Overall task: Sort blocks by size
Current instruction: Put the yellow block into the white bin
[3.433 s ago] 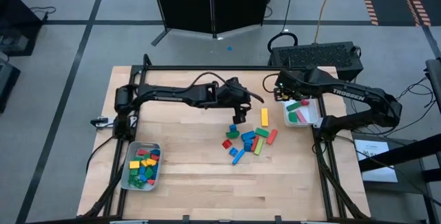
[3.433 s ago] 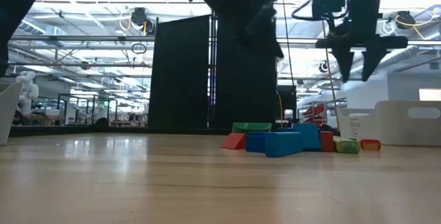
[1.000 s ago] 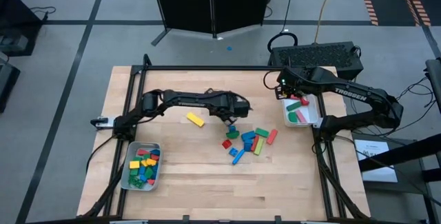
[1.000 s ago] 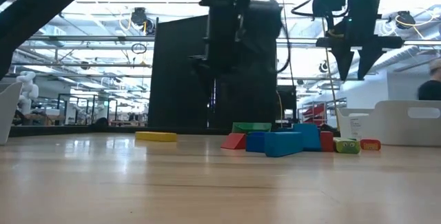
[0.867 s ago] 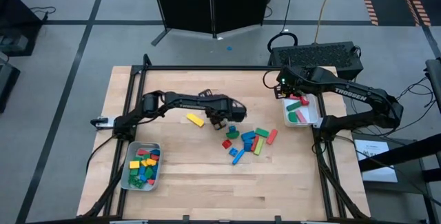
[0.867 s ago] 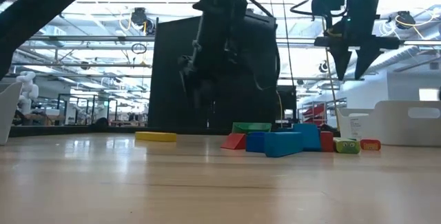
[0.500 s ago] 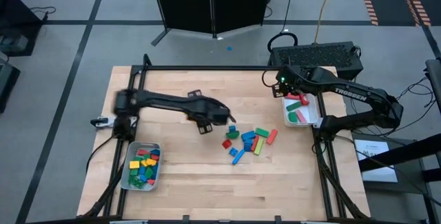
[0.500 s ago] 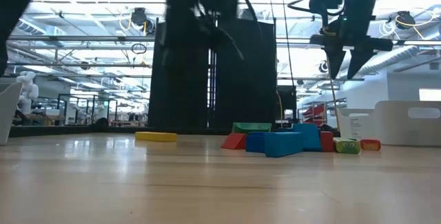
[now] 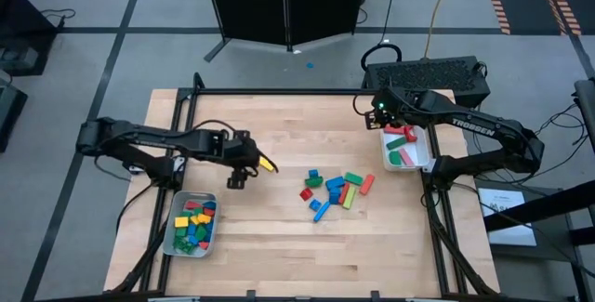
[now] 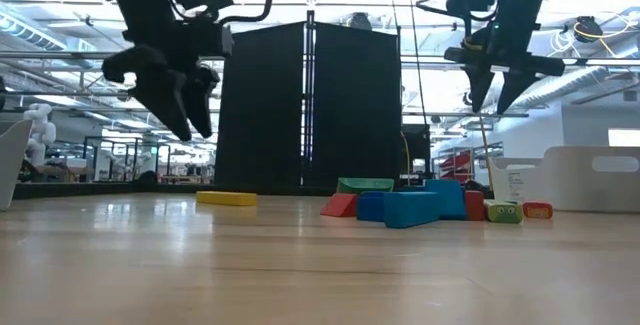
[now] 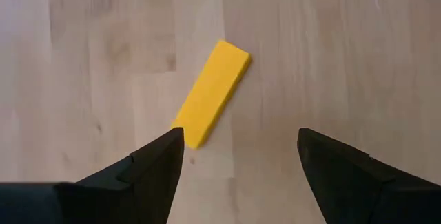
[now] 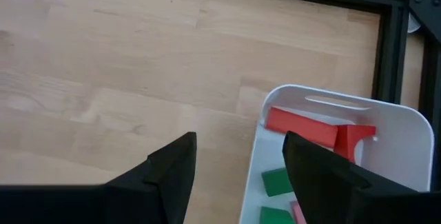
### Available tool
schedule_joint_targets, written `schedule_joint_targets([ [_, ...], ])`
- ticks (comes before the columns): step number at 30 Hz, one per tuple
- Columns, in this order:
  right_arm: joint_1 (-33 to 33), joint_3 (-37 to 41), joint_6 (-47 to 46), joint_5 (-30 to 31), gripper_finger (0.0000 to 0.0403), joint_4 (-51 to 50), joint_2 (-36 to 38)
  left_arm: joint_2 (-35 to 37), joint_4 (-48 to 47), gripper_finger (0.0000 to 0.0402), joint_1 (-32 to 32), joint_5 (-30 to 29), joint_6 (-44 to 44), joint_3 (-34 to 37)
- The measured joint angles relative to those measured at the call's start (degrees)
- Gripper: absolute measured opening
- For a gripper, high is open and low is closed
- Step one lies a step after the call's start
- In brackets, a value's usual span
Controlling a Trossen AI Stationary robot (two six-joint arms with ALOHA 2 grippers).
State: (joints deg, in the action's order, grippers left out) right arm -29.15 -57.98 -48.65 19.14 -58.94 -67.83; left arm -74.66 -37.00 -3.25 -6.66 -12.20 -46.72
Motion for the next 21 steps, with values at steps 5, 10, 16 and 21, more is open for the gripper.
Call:
schedule_joint_targets([
  [5,0.0,0.0,-0.1,0.0,0.021,1.5,0.0,-3.1,3.1,0.0285,-0.3,-0.2,-12.3,0.2],
  [10,0.0,0.0,-0.1,0.0,0.021,2.1,0.0,-8.0,3.8,0.0285,-2.6,0.0,-23.3,0.2],
  [16,0.0,0.0,-0.1,0.0,0.021,2.2,0.0,-13.9,7.5,0.0285,-9.9,2.1,-25.4,0.2],
  [21,0.0,0.0,-0.1,0.0,0.021,2.2,0.0,-15.1,11.2,0.0285,-14.4,7.2,-31.0,0.2],
])
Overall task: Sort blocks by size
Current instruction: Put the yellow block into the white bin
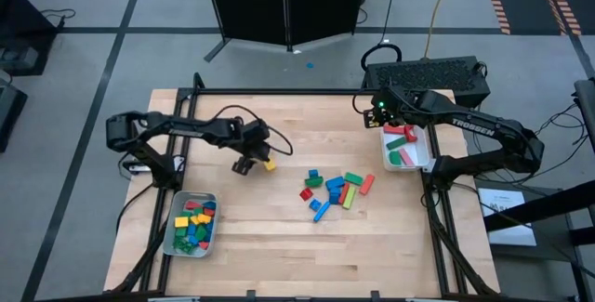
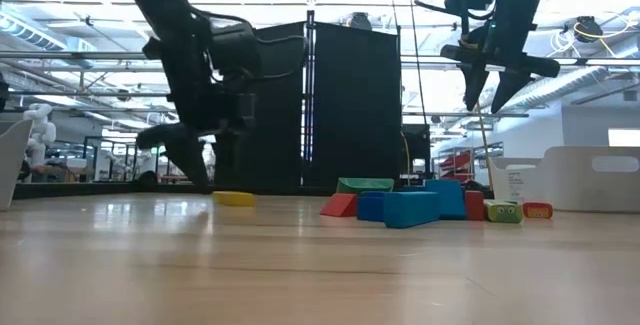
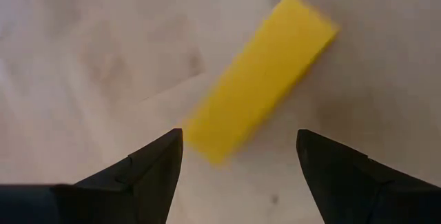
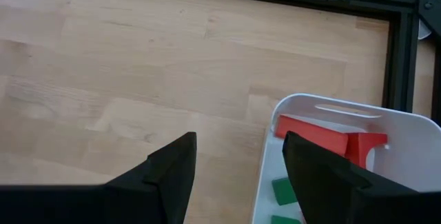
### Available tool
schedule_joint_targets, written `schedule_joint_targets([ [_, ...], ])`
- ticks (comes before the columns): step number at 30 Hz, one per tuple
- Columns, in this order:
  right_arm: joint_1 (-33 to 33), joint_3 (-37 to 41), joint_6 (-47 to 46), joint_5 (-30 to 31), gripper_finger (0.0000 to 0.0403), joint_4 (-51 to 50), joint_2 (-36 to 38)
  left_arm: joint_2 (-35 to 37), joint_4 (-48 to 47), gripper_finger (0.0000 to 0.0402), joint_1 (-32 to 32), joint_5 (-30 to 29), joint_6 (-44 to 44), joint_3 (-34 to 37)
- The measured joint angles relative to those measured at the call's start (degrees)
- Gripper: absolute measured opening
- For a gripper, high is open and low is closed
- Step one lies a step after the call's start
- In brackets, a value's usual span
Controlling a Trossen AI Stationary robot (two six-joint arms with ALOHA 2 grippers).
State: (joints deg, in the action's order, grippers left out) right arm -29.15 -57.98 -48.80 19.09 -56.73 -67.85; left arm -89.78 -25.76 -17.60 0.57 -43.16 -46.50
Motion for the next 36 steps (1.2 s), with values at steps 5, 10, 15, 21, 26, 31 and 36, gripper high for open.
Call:
schedule_joint_targets([
  [5,0.0,0.0,0.0,0.0,0.021,0.0,0.0,-0.9,-3.0,0.0285,-1.3,3.9,-1.1,0.0],
  [10,0.0,0.0,0.0,0.0,0.021,0.1,0.0,-1.3,-0.2,0.0285,-1.1,0.3,-3.6,-0.4],
  [15,0.0,0.0,0.0,0.0,0.021,0.2,0.0,-1.3,0.9,0.0285,-1.9,0.2,-4.2,-2.7],
  [21,0.0,0.0,0.0,0.0,0.021,0.4,0.0,-1.3,3.0,0.0285,-3.7,1.9,-11.7,-3.1],
  [26,0.0,0.0,-0.2,-0.1,0.021,0.6,0.0,-4.0,2.8,0.0285,-4.6,4.0,-14.6,-3.1],
  [31,0.0,0.0,-1.3,-1.5,0.021,1.0,0.0,-7.0,4.2,0.0285,-4.6,4.3,-16.7,-3.3],
  [36,0.0,0.0,-1.5,-3.0,0.021,1.0,0.0,-7.6,2.9,0.0285,-4.6,5.4,-10.9,-3.4],
])
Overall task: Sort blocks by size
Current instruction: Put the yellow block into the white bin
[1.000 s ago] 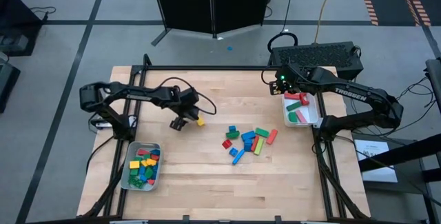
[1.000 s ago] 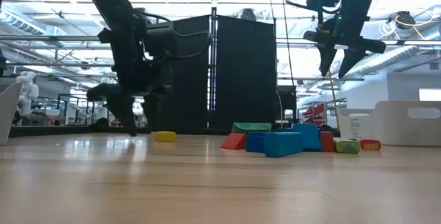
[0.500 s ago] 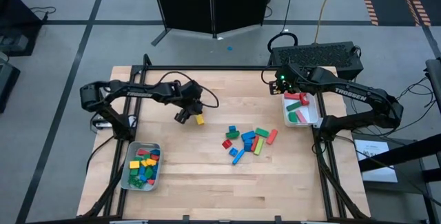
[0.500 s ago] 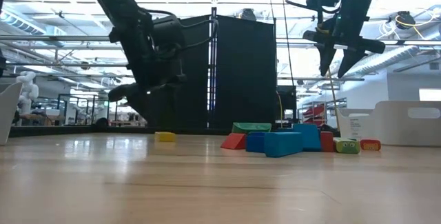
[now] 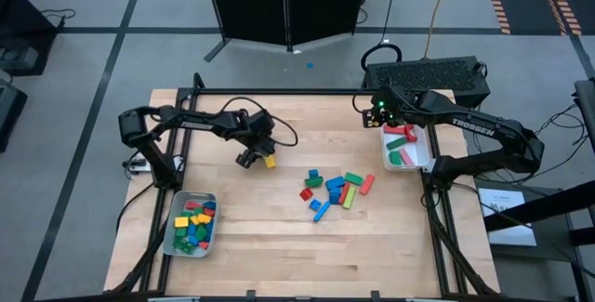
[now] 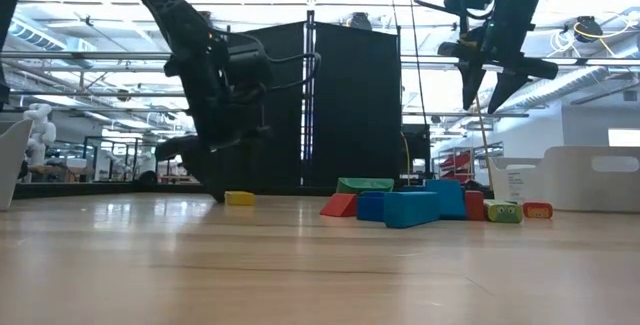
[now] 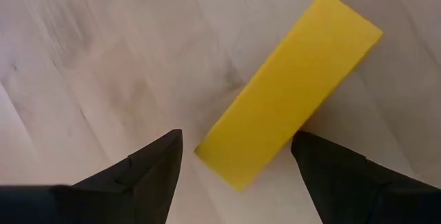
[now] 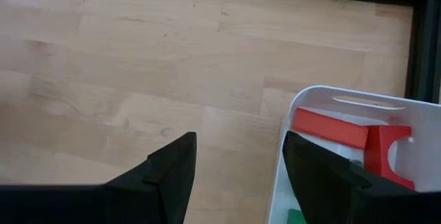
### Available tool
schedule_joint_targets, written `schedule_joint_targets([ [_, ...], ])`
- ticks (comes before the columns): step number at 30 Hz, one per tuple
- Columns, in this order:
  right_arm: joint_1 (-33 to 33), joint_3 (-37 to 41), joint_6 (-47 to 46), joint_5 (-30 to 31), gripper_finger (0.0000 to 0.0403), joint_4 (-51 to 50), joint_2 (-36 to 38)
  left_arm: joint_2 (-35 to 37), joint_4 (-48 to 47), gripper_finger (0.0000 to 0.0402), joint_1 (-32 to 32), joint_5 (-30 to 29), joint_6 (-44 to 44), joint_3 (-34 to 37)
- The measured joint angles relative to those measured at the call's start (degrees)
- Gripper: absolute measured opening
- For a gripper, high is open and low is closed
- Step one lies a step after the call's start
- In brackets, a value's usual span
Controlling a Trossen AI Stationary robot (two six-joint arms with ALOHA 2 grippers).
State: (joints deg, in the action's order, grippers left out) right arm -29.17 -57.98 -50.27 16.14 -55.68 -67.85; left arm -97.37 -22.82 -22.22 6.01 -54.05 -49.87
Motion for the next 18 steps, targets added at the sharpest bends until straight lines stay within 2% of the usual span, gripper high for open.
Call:
schedule_joint_targets([
  [5,0.0,0.0,0.0,0.0,0.021,0.0,0.0,-0.1,-1.9,0.0262,0.1,1.3,1.4,0.1],
  [10,0.0,0.0,0.4,0.0,0.021,0.0,0.0,-0.6,-1.9,0.0172,0.1,2.7,1.1,0.3],
  [13,0.0,0.0,0.4,0.0,0.021,0.2,0.0,-1.2,-2.1,0.0113,0.2,3.5,3.8,0.2],
  [18,0.0,0.0,0.4,0.0,0.021,0.2,0.0,-1.6,-0.9,0.0104,1.2,8.1,13.1,0.2],
])
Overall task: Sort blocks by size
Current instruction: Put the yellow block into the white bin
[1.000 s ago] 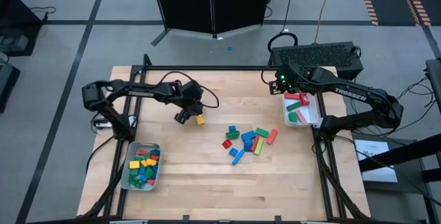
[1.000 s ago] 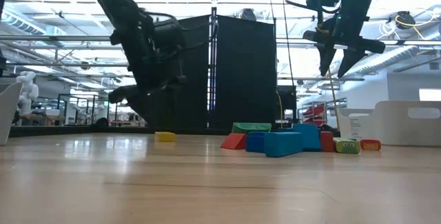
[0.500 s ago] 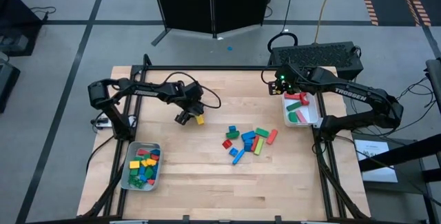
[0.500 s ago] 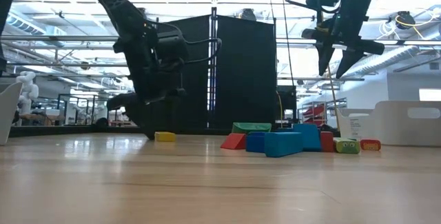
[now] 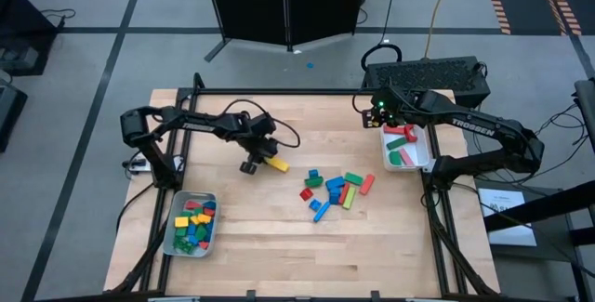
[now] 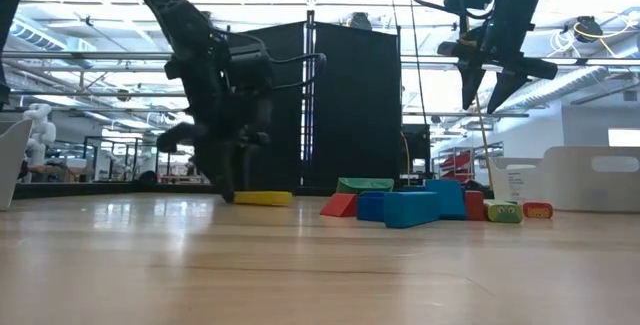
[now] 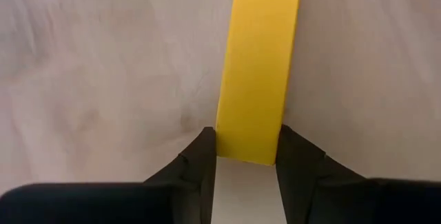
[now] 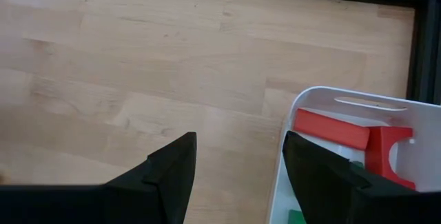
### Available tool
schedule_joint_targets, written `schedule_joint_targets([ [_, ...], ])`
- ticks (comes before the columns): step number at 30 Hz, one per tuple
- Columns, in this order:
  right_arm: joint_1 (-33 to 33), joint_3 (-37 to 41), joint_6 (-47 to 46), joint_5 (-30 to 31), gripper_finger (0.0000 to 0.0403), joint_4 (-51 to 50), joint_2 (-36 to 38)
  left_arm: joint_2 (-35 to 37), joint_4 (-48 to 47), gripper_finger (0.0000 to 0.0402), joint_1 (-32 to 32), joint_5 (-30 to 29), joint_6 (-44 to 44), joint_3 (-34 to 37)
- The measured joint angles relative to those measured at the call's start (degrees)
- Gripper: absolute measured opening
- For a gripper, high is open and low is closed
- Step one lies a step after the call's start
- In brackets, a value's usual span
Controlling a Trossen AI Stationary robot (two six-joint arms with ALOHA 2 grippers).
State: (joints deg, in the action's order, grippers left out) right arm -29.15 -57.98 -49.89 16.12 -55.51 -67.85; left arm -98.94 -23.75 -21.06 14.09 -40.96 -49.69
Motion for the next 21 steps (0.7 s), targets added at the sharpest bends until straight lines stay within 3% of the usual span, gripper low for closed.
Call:
schedule_joint_targets([
  [6,0.7,0.0,2.0,-2.4,0.021,2.2,0.0,0.4,-0.9,0.0104,1.2,0.3,20.4,-2.4],
  [10,2.4,0.0,5.0,-3.3,0.021,7.8,0.0,2.7,-0.3,0.0104,1.4,-0.3,29.0,-5.3],
  [16,2.7,0.0,1.4,-12.0,0.021,20.1,0.0,8.0,3.0,0.0104,1.4,-4.4,35.8,-10.0],
  [21,2.6,0.0,-3.1,-17.8,0.021,28.3,0.0,11.0,4.3,0.0104,1.4,-9.4,35.9,-14.0],
])
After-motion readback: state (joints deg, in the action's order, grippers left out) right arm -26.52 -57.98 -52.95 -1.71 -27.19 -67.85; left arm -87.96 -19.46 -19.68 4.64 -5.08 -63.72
